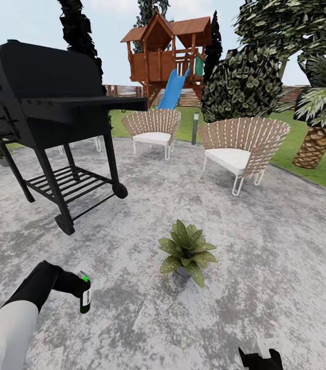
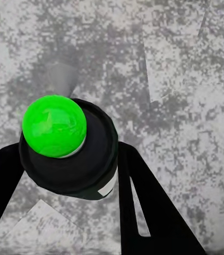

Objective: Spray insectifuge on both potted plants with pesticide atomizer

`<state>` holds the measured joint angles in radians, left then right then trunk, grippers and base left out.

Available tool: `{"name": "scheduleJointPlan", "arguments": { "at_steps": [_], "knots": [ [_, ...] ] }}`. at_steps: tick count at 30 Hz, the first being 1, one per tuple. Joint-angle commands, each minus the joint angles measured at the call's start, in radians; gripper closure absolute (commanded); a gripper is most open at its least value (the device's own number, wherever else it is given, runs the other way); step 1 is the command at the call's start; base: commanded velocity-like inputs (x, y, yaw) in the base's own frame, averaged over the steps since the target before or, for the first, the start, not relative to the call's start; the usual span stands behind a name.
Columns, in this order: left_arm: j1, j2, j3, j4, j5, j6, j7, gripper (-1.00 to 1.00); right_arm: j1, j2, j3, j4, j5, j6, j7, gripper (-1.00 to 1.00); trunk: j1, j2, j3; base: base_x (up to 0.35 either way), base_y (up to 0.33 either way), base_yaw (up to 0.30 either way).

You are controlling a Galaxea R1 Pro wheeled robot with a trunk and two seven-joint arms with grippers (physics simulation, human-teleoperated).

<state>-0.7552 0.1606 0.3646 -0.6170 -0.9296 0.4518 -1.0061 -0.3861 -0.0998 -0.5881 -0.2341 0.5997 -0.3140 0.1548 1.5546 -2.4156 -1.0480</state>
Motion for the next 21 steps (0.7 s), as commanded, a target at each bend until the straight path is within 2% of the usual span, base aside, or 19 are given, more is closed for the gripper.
{"name": "scheduleJointPlan", "arguments": {
  "at_steps": [1,13,21],
  "knots": [
    [-0.001,-0.001,0.004,-0.001,-0.005,0.008,-0.006,1.0,-0.001,0.0,-0.009,0.001,0.003,-0.004,0.007,-1.0,-0.001,0.0,-0.001,-0.204,-0.21,0.278],
    [-0.001,-0.002,0.004,0.0,-0.005,0.007,-0.006,1.0,-0.001,0.0,-0.009,0.001,0.003,-0.004,0.008,-1.0,-0.001,0.0,-0.009,-0.182,-0.222,0.276],
    [-0.001,-0.007,0.004,0.008,-0.002,0.004,-0.006,1.0,-0.001,-0.004,-0.008,-0.011,0.007,-0.002,0.01,-1.0,-0.001,0.0,-0.009,-0.05,-0.041,0.037]
  ]
}}
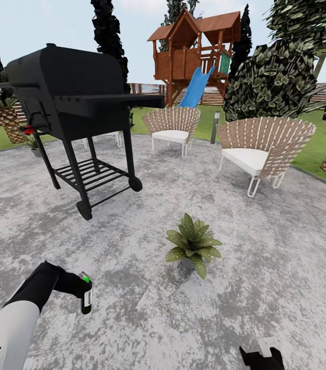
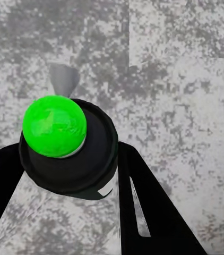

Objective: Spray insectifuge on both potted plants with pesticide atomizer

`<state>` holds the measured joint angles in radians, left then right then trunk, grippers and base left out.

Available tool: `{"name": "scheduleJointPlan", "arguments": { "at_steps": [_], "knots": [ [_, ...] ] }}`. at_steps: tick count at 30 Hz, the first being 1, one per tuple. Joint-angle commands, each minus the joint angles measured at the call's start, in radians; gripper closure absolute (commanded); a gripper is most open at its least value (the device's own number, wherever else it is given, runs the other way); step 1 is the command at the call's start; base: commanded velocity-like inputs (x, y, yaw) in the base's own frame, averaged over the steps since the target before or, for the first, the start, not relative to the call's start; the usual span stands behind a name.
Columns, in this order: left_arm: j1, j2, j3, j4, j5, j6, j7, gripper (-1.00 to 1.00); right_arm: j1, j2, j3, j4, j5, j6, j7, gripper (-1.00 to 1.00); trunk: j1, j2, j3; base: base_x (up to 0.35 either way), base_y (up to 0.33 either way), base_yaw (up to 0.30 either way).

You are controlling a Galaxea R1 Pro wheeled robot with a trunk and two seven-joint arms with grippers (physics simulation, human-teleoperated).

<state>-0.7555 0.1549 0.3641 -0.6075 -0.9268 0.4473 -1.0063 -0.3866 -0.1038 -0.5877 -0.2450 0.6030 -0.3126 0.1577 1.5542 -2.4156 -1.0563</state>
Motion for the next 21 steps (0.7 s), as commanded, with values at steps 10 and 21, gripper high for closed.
{"name": "scheduleJointPlan", "arguments": {
  "at_steps": [10,21],
  "knots": [
    [-0.001,-0.01,-0.154,0.005,-0.01,-0.235,-0.057,1.0,-0.031,0.004,0.354,-0.204,0.124,-0.003,0.192,-1.0,0.0,0.0,-0.001,0.0,0.0,0.0],
    [-0.001,-0.032,-0.383,0.083,-0.037,-0.297,-0.176,1.0,-0.095,0.069,0.4,-0.249,0.128,-0.003,0.582,-1.0,0.0,0.0,-0.001,0.0,0.0,0.0]
  ]
}}
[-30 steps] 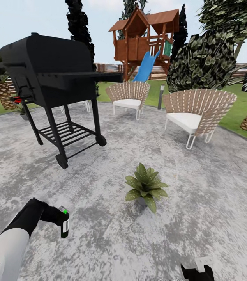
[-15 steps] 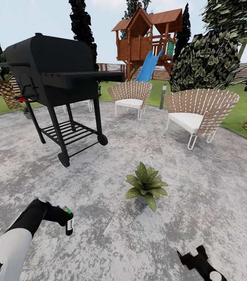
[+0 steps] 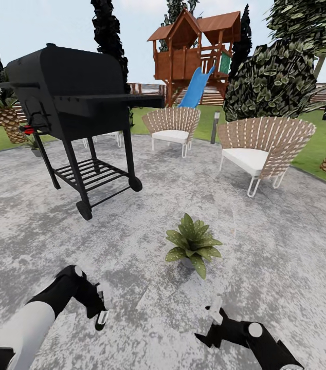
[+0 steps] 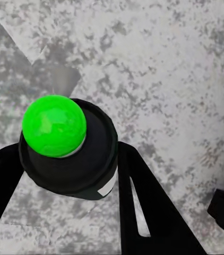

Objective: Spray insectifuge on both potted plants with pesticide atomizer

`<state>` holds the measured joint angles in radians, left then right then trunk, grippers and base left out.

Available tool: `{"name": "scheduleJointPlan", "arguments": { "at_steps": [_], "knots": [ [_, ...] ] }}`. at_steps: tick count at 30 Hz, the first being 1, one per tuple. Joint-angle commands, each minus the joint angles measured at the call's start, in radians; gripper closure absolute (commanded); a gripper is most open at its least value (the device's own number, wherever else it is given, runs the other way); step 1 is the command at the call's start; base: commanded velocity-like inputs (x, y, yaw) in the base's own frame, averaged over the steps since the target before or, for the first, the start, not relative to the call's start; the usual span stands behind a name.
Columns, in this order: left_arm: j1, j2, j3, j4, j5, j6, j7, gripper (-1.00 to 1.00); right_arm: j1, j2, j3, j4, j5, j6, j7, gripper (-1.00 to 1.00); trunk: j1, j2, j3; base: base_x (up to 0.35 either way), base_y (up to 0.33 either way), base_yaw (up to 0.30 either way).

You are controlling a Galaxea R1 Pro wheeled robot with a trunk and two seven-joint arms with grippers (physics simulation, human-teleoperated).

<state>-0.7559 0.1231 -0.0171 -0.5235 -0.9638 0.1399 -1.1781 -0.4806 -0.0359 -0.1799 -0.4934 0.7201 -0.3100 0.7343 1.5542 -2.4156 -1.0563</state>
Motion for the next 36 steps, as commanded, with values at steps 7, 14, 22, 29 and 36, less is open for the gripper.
{"name": "scheduleJointPlan", "arguments": {
  "at_steps": [7,14,22,29,36],
  "knots": [
    [0.0,-0.082,-0.07,0.098,-0.009,-0.068,-0.002,1.0,-0.009,0.036,0.078,-0.029,0.007,-0.006,0.166,1.0,0.0,0.0,-0.001,0.0,0.0,0.0],
    [0.0,-0.138,-0.095,0.148,-0.013,-0.072,0.006,1.0,-0.009,0.092,0.084,-0.046,0.008,-0.006,0.18,1.0,0.0,0.0,-0.001,0.0,0.0,0.0],
    [0.026,-0.172,-0.102,0.151,-0.033,-0.076,0.012,1.0,-0.009,0.175,0.086,-0.08,0.009,-0.006,0.213,1.0,0.0,0.0,-0.001,0.0,0.0,0.0],
    [0.035,-0.18,-0.109,0.148,-0.036,-0.078,0.013,1.0,-0.009,0.21,0.086,-0.126,0.007,-0.006,0.214,1.0,0.0,0.0,-0.001,0.0,0.0,0.0],
    [0.035,-0.202,-0.105,0.14,-0.024,-0.104,0.019,1.0,-0.009,0.21,0.086,-0.125,0.007,-0.006,0.214,1.0,0.0,0.0,-0.001,0.0,0.0,0.0]
  ]
}}
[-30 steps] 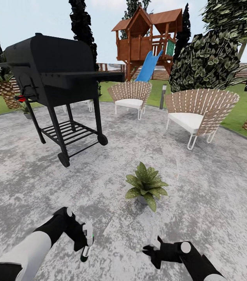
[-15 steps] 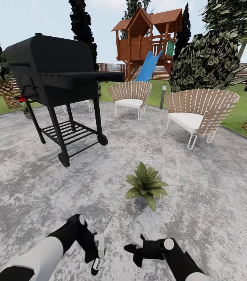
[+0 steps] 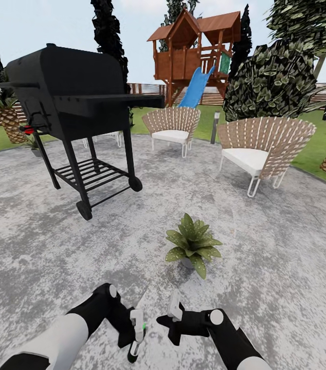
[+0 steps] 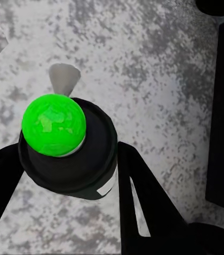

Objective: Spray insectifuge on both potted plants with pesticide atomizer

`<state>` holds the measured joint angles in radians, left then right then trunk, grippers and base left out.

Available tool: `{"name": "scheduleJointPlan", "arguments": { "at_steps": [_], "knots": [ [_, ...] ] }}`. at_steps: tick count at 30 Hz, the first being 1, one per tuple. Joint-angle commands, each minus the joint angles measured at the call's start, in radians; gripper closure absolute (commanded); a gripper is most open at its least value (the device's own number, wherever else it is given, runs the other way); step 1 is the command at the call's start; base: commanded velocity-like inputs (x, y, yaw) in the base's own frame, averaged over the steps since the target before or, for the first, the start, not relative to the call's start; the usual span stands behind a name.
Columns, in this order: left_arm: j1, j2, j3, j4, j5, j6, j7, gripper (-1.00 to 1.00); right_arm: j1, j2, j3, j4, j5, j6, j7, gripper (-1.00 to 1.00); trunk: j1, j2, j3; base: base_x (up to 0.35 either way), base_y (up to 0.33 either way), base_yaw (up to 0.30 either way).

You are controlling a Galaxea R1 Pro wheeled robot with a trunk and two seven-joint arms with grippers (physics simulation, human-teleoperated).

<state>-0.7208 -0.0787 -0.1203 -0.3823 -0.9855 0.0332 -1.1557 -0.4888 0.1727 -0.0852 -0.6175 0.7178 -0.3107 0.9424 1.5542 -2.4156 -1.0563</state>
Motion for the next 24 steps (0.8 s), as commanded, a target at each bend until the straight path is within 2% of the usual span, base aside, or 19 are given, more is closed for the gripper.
{"name": "scheduleJointPlan", "arguments": {
  "at_steps": [1,8,10,12,24],
  "knots": [
    [0.0,-0.002,-0.001,-0.002,-0.001,-0.021,0.004,1.0,-0.001,0.002,-0.008,-0.001,0.009,-0.005,0.006,1.0,0.0,0.0,-0.001,0.0,0.0,0.0],
    [0.0,-0.004,0.005,0.001,0.002,-0.055,0.014,1.0,-0.001,0.002,-0.008,0.0,0.009,-0.005,0.006,1.0,0.0,0.0,-0.001,0.0,0.0,0.0],
    [0.0,-0.005,0.005,0.002,0.019,-0.057,0.014,1.0,-0.001,0.002,-0.008,0.0,0.009,-0.005,0.006,1.0,0.0,0.0,-0.001,0.0,0.0,0.0],
    [0.0,-0.013,0.004,0.002,0.054,-0.059,0.014,1.0,-0.001,0.002,-0.009,0.001,0.009,-0.005,0.006,1.0,0.0,0.0,-0.001,0.0,0.0,0.0],
    [0.0,-0.022,0.004,-0.004,0.089,-0.059,0.014,1.0,-0.001,0.002,-0.008,0.002,0.009,-0.005,0.006,1.0,0.0,0.0,-0.001,0.0,0.0,0.0]
  ]
}}
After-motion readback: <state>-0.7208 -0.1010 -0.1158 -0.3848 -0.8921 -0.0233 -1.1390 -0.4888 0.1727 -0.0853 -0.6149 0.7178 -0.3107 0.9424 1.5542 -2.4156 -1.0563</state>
